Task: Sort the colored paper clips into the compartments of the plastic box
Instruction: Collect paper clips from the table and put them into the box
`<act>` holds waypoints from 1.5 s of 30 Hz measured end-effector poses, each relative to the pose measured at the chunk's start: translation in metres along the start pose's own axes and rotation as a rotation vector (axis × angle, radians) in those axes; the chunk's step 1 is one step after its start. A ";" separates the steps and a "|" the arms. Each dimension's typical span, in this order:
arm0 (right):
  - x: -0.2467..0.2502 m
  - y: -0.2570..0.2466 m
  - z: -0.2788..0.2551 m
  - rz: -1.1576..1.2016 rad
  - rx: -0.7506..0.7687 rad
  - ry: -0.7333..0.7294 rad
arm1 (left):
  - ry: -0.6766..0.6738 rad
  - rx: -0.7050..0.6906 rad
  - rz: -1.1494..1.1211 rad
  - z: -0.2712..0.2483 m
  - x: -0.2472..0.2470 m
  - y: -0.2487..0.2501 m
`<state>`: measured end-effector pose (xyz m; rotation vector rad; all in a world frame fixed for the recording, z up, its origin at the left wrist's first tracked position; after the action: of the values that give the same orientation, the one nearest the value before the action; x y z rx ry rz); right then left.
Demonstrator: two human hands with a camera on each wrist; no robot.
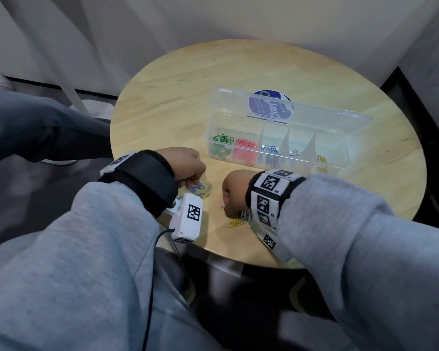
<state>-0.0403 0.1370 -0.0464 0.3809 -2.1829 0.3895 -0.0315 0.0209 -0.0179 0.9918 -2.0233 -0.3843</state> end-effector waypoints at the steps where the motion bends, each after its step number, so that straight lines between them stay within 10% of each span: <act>1: 0.001 0.004 -0.001 0.034 -0.003 0.006 | -0.009 -0.010 -0.006 -0.001 -0.002 0.001; 9: 0.011 0.058 -0.026 0.632 -0.058 0.057 | -0.128 0.135 0.153 -0.010 -0.016 0.011; 16: -0.008 0.094 -0.040 1.423 -0.104 0.009 | -0.036 -0.048 0.480 -0.011 -0.013 0.015; 23: -0.013 0.102 -0.041 1.636 -0.154 0.002 | -0.098 -0.084 0.767 -0.009 -0.032 0.008; 45: 0.010 0.084 -0.036 0.308 -0.016 0.132 | -0.009 -0.133 0.817 -0.001 -0.046 0.015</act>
<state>-0.0548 0.2265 -0.0296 0.0067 -2.1155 0.5495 -0.0229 0.0655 -0.0338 0.0344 -2.1777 -0.0715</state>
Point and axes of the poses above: each hand's wrist, its own z-axis towards the middle knuckle, its own x-axis out of the back of the hand, y = z × x, the point moved 5 cm from there along z, towards the middle knuckle, and after that the axes turned 1 degree about z, right-handed, at the moved point
